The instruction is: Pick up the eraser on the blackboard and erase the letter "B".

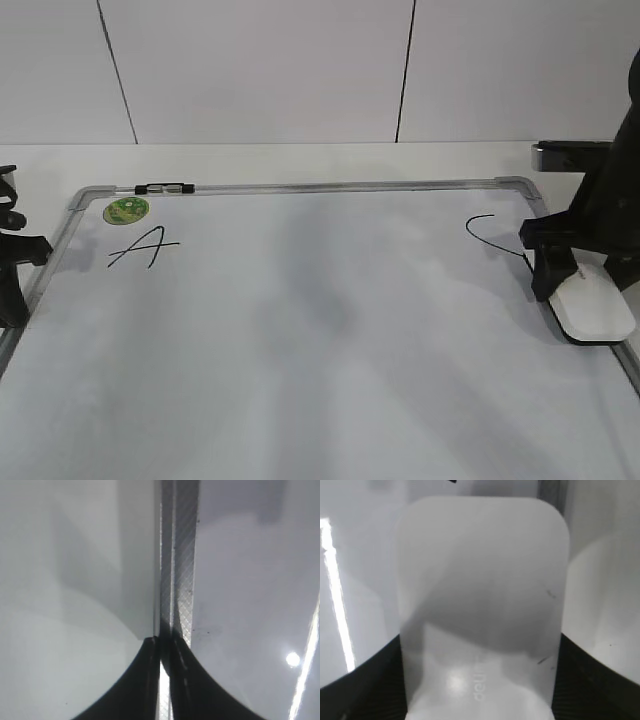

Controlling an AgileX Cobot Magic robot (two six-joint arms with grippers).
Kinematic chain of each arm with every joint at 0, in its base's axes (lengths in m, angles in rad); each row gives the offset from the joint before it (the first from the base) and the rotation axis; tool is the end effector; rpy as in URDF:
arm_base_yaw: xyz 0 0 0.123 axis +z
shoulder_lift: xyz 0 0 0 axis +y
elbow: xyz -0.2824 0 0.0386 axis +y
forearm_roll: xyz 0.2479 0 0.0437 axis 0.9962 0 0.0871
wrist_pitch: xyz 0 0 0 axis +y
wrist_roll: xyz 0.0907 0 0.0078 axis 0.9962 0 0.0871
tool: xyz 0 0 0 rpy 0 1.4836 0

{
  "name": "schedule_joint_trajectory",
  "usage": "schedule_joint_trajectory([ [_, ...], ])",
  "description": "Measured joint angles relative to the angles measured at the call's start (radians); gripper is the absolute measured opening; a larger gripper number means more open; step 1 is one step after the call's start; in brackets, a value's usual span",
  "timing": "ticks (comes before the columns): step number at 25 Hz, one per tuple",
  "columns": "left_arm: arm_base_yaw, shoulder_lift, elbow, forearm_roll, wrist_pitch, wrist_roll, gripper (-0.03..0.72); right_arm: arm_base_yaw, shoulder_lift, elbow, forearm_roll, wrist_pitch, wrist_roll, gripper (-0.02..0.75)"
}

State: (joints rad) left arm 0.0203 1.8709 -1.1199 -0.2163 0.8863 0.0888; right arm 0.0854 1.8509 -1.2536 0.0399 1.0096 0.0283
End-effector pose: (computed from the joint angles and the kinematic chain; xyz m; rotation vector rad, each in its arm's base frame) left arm 0.3344 -0.0084 0.1544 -0.1036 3.0992 -0.2603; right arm 0.3477 0.0329 0.1896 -0.0568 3.0915 0.0575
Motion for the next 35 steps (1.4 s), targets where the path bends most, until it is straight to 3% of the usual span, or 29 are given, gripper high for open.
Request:
schedule_joint_trajectory([
  [25, 0.0, 0.0, 0.0, -0.002, 0.011, 0.0, 0.032, 0.0, 0.0, 0.0, -0.04, -0.002, 0.021, 0.559],
  [35, 0.0, 0.0, 0.0, -0.002, 0.016, 0.0, 0.032, 0.0, 0.001, 0.0, -0.01, -0.004, 0.029, 0.606],
])
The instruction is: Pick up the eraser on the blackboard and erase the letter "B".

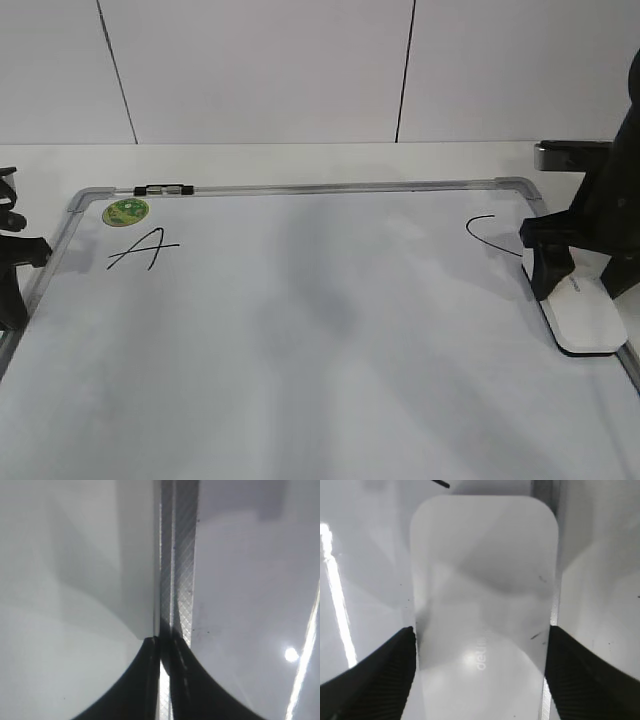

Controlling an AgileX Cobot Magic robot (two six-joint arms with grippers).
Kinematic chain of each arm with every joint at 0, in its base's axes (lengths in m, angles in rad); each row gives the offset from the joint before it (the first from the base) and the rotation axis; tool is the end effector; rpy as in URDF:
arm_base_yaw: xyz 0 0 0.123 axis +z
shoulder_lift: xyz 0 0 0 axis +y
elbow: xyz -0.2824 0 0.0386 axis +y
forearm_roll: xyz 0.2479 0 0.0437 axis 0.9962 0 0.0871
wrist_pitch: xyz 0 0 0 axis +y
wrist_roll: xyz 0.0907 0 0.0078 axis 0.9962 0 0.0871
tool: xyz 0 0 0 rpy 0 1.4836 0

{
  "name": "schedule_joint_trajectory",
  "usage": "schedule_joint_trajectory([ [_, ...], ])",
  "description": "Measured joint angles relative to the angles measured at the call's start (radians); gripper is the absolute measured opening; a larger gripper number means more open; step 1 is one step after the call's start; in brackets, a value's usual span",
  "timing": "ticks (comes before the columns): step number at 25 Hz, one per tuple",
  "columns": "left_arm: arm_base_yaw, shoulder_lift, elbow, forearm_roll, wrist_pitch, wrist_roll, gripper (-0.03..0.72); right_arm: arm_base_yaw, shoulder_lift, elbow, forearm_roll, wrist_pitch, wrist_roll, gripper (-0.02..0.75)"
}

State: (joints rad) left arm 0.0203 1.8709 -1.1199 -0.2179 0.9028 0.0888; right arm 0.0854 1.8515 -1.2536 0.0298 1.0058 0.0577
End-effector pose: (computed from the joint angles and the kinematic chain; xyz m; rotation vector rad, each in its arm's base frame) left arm 0.3329 -0.0087 0.1545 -0.1035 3.1150 -0.2667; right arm 0.3482 0.0321 0.1893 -0.0192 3.0889 0.0454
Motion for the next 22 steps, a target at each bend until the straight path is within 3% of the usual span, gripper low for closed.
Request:
schedule_joint_trajectory([
  [17, 0.0, 0.0, 0.0, 0.0, 0.001, 0.0, 0.037, 0.0, 0.002, -0.242, -0.048, 0.205, 0.002, 0.593],
  [20, 0.0, 0.001, 0.0, 0.0, 0.001, 0.0, 0.067, 0.0, 0.004, -0.254, -0.048, 0.209, 0.002, 0.592],
  [22, 0.0, 0.002, 0.0, -0.001, 0.001, 0.0, 0.127, 0.0, 0.004, -0.254, -0.048, 0.211, 0.002, 0.593],
])
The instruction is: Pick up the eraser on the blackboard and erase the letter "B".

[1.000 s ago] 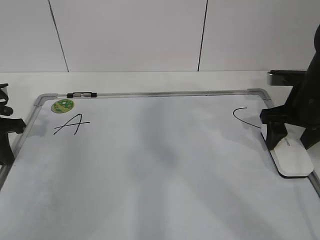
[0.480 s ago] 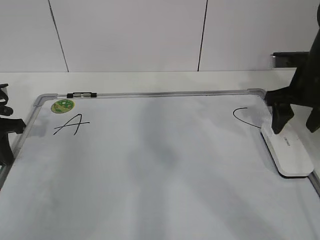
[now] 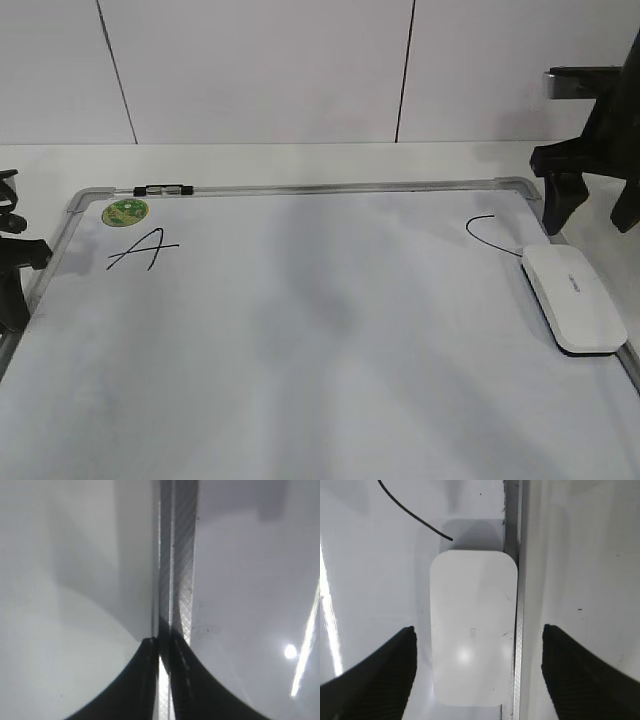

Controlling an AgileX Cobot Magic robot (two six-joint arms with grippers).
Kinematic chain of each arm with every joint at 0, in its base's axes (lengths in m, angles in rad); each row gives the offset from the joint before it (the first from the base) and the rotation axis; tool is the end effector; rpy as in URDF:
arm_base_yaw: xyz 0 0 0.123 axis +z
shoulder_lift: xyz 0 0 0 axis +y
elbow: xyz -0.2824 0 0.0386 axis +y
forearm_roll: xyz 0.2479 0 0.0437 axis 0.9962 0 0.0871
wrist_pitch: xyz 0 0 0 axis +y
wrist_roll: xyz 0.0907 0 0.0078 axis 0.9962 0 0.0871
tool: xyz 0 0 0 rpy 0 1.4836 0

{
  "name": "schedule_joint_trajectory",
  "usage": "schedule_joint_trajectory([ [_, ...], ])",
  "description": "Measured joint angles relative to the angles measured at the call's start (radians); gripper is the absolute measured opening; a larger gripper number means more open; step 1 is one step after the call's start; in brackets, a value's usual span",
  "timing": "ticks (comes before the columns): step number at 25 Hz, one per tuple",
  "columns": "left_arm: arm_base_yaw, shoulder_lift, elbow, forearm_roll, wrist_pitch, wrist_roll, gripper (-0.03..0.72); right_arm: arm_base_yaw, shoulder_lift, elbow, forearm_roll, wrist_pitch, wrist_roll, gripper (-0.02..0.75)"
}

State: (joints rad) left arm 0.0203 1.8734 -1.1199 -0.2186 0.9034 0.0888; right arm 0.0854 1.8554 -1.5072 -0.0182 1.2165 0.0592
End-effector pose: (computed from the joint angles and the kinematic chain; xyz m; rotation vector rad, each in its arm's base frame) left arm 0.3330 -0.0088 0.1536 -0.1045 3.1179 -0.2679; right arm 0.3714 0.0302 0.2491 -0.0483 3.0469 -0.0161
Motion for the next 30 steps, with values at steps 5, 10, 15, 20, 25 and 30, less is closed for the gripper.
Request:
schedule_joint_trajectory([
  [5, 0.0, -0.009, 0.0, -0.002, 0.0, 0.0, 0.268, 0.0, 0.0, 0.0, 0.009, 0.002, 0.0, 0.593],
  [10, 0.0, -0.072, -0.033, 0.001, 0.038, 0.0, 0.286, 0.0, -0.046, 0.0, 0.018, 0.002, 0.0, 0.592],
  [15, 0.0, -0.16, -0.076, 0.026, 0.194, 0.0, 0.285, 0.0, -0.181, 0.005, 0.018, 0.006, 0.0, 0.592],
  [20, 0.0, -0.261, -0.078, 0.045, 0.298, 0.0, 0.285, 0.0, -0.374, 0.078, 0.018, 0.01, 0.0, 0.591],
  [25, 0.0, -0.431, -0.058, 0.047, 0.306, 0.0, 0.285, 0.0, -0.619, 0.218, 0.045, 0.019, 0.003, 0.589],
  [30, 0.0, -0.634, -0.008, 0.054, 0.32, 0.0, 0.285, 0.0, -0.869, 0.353, 0.079, 0.035, 0.011, 0.587],
])
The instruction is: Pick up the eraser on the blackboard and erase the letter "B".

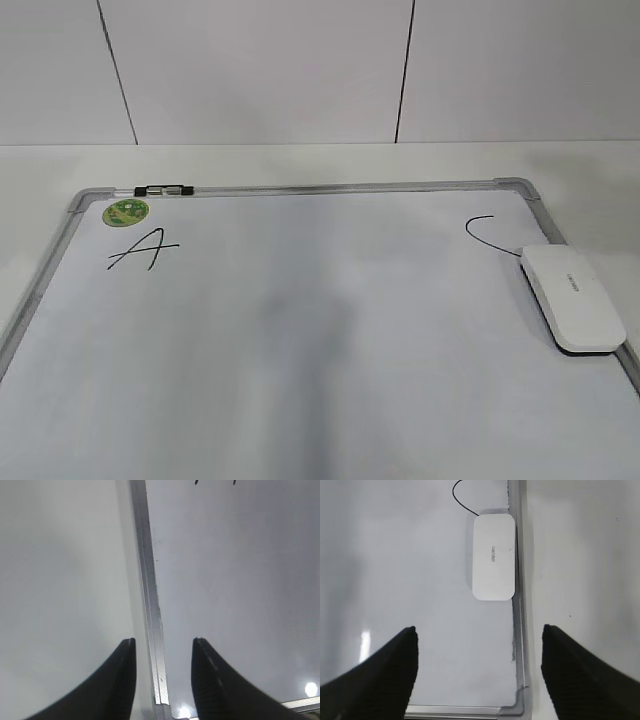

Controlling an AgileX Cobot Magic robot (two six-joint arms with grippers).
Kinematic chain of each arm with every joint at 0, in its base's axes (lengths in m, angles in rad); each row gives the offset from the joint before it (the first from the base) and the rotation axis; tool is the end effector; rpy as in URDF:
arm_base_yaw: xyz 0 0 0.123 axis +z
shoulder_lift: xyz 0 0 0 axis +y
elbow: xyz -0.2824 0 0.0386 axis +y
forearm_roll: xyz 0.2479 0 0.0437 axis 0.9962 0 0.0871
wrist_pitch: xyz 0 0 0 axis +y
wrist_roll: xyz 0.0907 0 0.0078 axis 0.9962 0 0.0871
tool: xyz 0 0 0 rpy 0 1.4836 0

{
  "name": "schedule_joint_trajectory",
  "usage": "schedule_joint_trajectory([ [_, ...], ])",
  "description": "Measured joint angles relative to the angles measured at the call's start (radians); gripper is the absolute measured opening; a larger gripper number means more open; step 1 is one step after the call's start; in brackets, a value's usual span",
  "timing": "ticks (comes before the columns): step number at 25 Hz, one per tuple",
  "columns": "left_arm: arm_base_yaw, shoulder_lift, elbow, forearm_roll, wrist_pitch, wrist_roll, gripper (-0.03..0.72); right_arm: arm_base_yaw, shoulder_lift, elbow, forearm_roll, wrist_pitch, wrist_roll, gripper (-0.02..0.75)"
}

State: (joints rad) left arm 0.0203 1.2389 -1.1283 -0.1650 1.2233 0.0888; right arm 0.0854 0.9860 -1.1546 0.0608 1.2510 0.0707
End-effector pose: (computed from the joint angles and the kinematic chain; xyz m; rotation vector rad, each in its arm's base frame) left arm 0.2248 -0.0095 0.3335 0.0527 2.8021 -0.2054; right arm 0.1617 0.0191 0.3882 -0.0163 2.5691 0.1405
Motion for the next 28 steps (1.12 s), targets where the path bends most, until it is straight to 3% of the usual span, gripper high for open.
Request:
schedule_joint_trajectory([
  [12, 0.0, -0.49, 0.113, 0.019, 0.026, 0.0, 0.239, 0.0, -0.532, 0.2, 0.004, 0.014, 0.004, 0.585],
  [28, -0.015, -1.129, 0.483, 0.015, 0.044, 0.0, 0.237, 0.0, -0.998, 0.523, -0.015, 0.026, -0.119, 0.585],
])
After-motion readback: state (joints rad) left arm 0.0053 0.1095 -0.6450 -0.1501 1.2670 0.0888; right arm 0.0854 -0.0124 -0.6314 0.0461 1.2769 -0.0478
